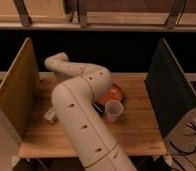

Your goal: Place the pepper in the ceramic cup

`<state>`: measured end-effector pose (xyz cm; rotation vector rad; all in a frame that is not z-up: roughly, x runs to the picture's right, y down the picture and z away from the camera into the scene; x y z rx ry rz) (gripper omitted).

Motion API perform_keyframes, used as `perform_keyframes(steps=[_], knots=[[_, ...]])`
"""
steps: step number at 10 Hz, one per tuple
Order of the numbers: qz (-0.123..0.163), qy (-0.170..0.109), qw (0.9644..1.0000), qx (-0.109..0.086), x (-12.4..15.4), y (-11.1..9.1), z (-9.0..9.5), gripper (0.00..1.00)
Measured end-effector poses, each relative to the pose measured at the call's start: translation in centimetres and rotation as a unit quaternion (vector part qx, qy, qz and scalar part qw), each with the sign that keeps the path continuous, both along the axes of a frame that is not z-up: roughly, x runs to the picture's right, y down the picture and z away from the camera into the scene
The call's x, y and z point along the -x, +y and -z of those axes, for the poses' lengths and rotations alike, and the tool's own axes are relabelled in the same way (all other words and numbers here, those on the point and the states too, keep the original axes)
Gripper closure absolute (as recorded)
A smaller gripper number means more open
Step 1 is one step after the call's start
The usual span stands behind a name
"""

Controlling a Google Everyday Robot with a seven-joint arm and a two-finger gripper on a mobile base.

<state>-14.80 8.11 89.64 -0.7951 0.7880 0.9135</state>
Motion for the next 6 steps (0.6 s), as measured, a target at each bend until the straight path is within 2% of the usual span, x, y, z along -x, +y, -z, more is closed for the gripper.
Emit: perform_keyframes(steps=[2, 3, 6], knots=[[0.003, -0.002, 0.9999, 0.011, 0.6, 1.3, 0.1, 0.22], [0.0, -0.004, 0.9998, 0.017, 0.7, 1.8, 0.0, 0.26], [-0.008, -0.009, 0.9994, 0.032, 0.8, 3.0, -0.5, 0.54]])
